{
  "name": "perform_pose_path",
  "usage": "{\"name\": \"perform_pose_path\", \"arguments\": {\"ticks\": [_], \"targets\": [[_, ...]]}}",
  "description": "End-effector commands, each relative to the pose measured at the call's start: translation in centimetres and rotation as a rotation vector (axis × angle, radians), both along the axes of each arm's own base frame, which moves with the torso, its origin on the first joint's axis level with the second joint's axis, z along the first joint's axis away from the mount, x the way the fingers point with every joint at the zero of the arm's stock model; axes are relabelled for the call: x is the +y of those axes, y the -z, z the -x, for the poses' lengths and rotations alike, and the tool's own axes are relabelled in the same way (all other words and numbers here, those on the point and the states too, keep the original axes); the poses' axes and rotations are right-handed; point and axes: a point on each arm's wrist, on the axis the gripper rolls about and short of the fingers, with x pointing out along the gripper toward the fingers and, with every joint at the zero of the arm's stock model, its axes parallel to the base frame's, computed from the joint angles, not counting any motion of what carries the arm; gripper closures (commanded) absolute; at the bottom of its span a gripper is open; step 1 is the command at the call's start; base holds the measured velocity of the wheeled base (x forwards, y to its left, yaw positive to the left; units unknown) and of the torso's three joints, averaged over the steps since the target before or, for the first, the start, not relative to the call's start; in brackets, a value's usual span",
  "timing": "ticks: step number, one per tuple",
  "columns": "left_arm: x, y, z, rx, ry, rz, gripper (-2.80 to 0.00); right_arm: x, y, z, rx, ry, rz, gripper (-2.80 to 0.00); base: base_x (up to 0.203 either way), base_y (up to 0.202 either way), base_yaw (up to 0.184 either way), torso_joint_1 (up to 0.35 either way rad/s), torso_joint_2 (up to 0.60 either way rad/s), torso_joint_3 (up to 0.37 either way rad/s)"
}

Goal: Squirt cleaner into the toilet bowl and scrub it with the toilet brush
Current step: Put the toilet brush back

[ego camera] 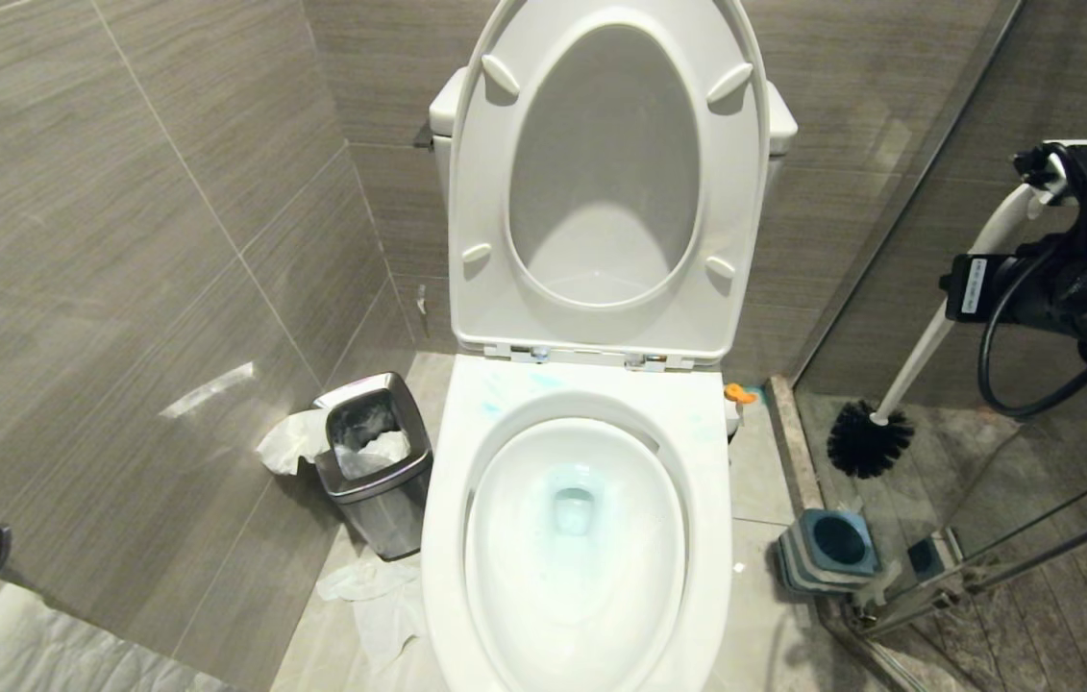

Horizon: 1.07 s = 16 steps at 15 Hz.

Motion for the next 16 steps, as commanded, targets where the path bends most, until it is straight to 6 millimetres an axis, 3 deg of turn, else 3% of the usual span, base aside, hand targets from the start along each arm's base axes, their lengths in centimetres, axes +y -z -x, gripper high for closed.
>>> {"name": "perform_pose_path", "arguments": {"ticks": [1, 4, 8, 12, 16], "targets": [[0.0, 0.0, 0.0, 0.001, 0.000, 0.000, 0.00, -2.0, 2.7, -2.2, 0.044, 0.064, -0.004, 0.00, 0.000, 0.000, 0.000, 0.000, 0.00, 0.000], [0.0, 0.0, 0.0, 0.003, 0.000, 0.000, 0.00, -3.8, 4.6, -2.9, 0.082, 0.116, -0.005, 0.00, 0.000, 0.000, 0.000, 0.000, 0.00, 0.000], [0.0, 0.0, 0.0, 0.002, 0.000, 0.000, 0.00, -4.4, 7.7, -3.8, 0.081, 0.132, -0.004, 0.00, 0.000, 0.000, 0.000, 0.000, 0.00, 0.000], [0.0, 0.1, 0.0, 0.003, 0.000, 0.000, 0.00, -5.1, 12.1, -4.3, 0.143, 0.139, 0.029, 0.00, 0.000, 0.000, 0.000, 0.000, 0.00, 0.000], [0.0, 0.0, 0.0, 0.002, 0.000, 0.000, 0.00, -5.2, 14.5, -4.1, 0.170, 0.139, 0.035, 0.00, 0.000, 0.000, 0.000, 0.000, 0.00, 0.000]]}}
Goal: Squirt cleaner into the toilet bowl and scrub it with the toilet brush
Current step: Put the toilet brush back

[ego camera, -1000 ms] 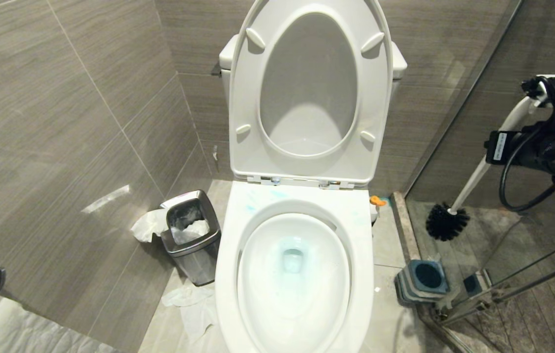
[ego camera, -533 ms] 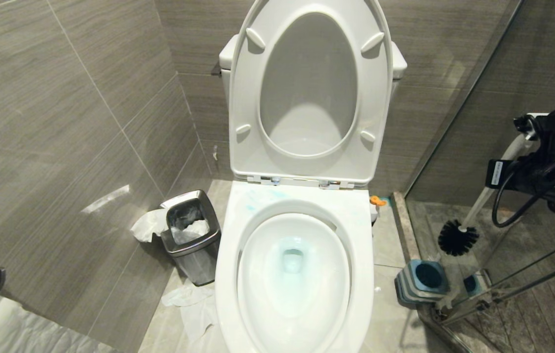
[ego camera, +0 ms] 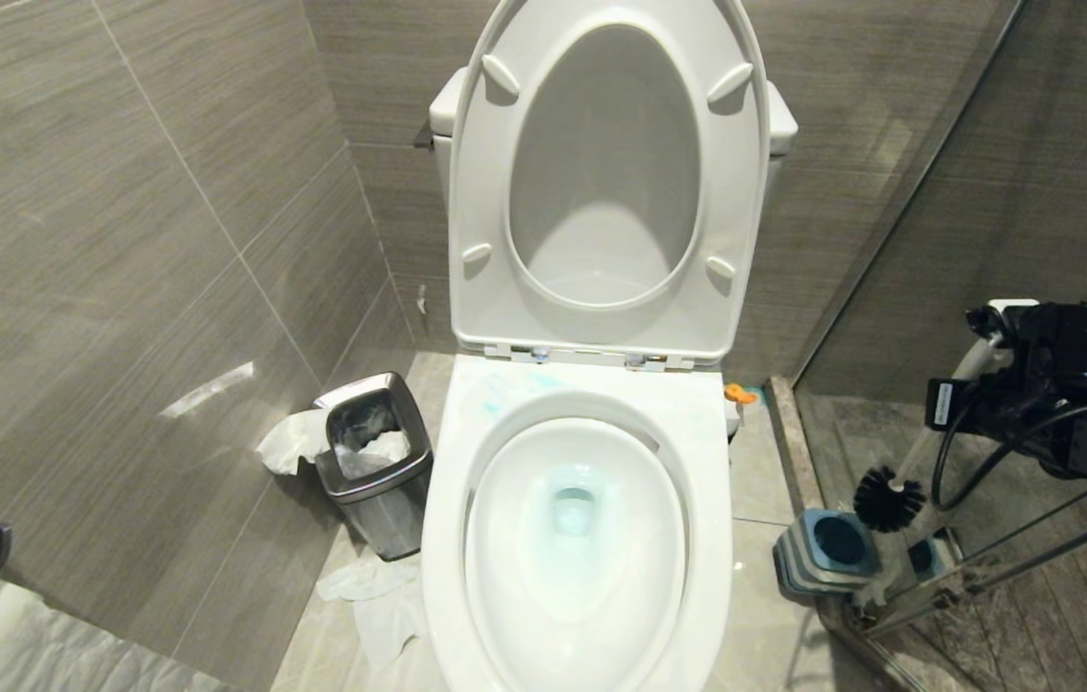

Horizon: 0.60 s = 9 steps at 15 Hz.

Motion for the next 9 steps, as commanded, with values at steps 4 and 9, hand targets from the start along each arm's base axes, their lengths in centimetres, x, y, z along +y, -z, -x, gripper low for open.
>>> {"name": "perform_pose_path", "arguments": {"ticks": [4, 9], "targets": [[0.0, 0.0, 0.0, 0.002, 0.000, 0.000, 0.00, 0.0, 3.6, 0.0, 0.064, 0.002, -0.014, 0.00, 0.000, 0.000, 0.000, 0.000, 0.00, 0.000], [0.0, 0.0, 0.0, 0.003, 0.000, 0.000, 0.00, 0.0, 5.8, -0.6, 0.065, -0.023, -0.031, 0.00, 0.000, 0.000, 0.000, 0.000, 0.00, 0.000]]}}
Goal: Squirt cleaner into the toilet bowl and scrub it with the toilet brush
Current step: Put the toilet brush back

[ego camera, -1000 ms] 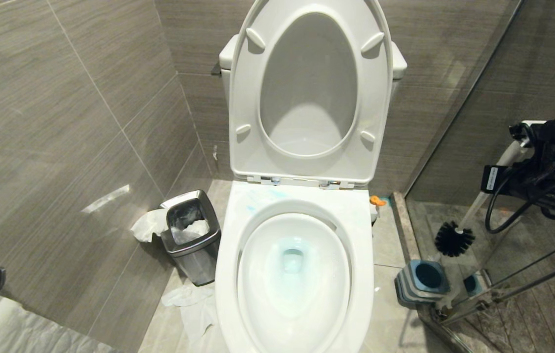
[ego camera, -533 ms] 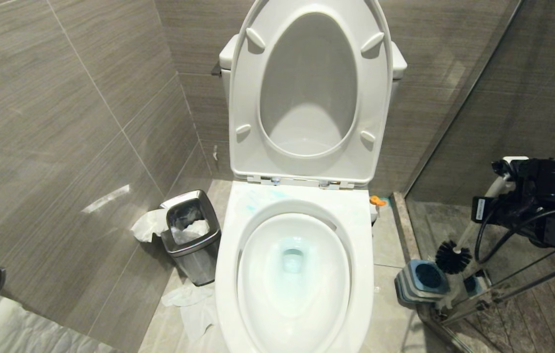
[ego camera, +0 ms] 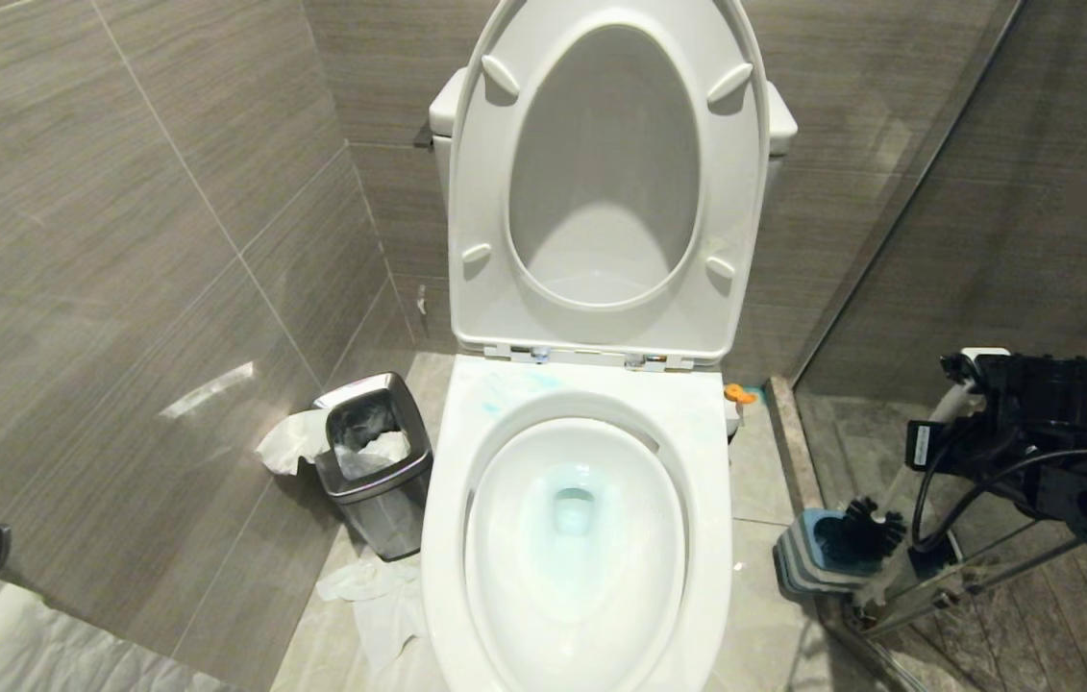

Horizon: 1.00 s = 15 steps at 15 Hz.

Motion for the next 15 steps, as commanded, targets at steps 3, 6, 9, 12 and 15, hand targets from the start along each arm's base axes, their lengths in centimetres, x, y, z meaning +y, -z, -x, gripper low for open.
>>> {"name": "perform_pose_path", "arguments": {"ticks": [3, 6, 9, 12, 15], "targets": [[0.0, 0.0, 0.0, 0.002, 0.000, 0.000, 0.00, 0.0, 2.0, -0.9, 0.024, -0.007, -0.006, 0.00, 0.000, 0.000, 0.000, 0.000, 0.00, 0.000], [0.0, 0.0, 0.0, 0.002, 0.000, 0.000, 0.00, 0.0, 2.8, -1.4, 0.016, -0.016, -0.010, 0.00, 0.000, 0.000, 0.000, 0.000, 0.00, 0.000], [0.0, 0.0, 0.0, 0.003, 0.000, 0.000, 0.00, 0.0, 3.8, -1.9, 0.016, -0.024, -0.013, 0.00, 0.000, 0.000, 0.000, 0.000, 0.00, 0.000], [0.0, 0.0, 0.0, 0.003, 0.000, 0.000, 0.00, 0.0, 4.9, -2.2, 0.027, -0.026, -0.015, 0.00, 0.000, 0.000, 0.000, 0.000, 0.00, 0.000], [0.0, 0.1, 0.0, 0.002, 0.000, 0.000, 0.00, 0.0, 5.7, -2.6, 0.034, -0.027, -0.016, 0.00, 0.000, 0.000, 0.000, 0.000, 0.00, 0.000]]}}
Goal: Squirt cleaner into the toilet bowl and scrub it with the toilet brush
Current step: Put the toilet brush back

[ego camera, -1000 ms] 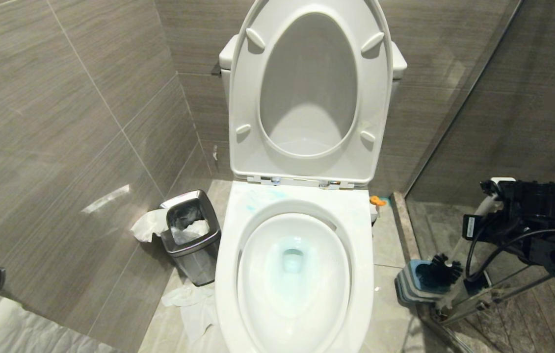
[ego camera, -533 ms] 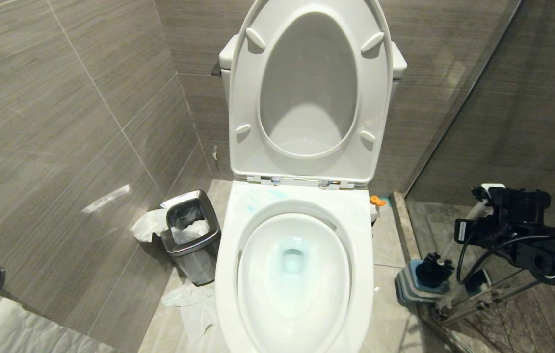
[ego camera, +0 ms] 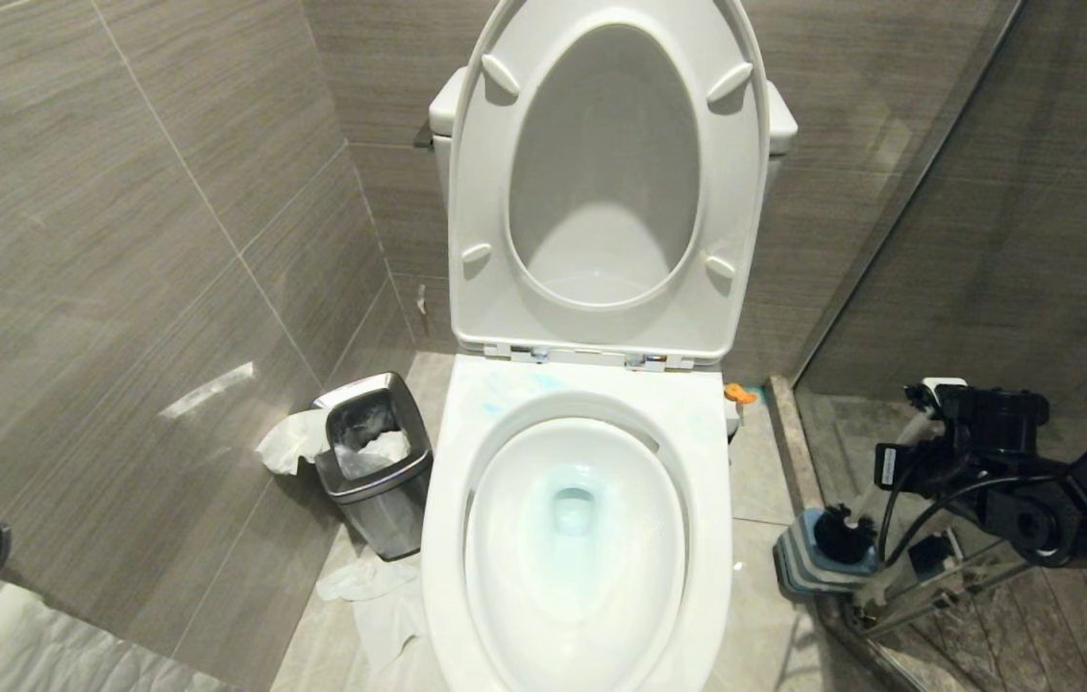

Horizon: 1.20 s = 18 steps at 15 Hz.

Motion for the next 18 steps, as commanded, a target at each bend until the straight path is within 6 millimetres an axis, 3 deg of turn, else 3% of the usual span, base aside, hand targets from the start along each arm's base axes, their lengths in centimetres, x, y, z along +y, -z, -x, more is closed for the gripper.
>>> {"name": "perform_pose_path", "arguments": {"ticks": [1, 18], "targets": [[0.0, 0.0, 0.0, 0.001, 0.000, 0.000, 0.00, 0.1, 1.2, -0.2, 0.021, -0.002, -0.002, 0.00, 0.000, 0.000, 0.000, 0.000, 0.00, 0.000], [0.0, 0.0, 0.0, 0.001, 0.000, 0.000, 0.00, 0.0, 3.2, -1.1, 0.059, -0.012, -0.005, 0.00, 0.000, 0.000, 0.000, 0.000, 0.00, 0.000]]}}
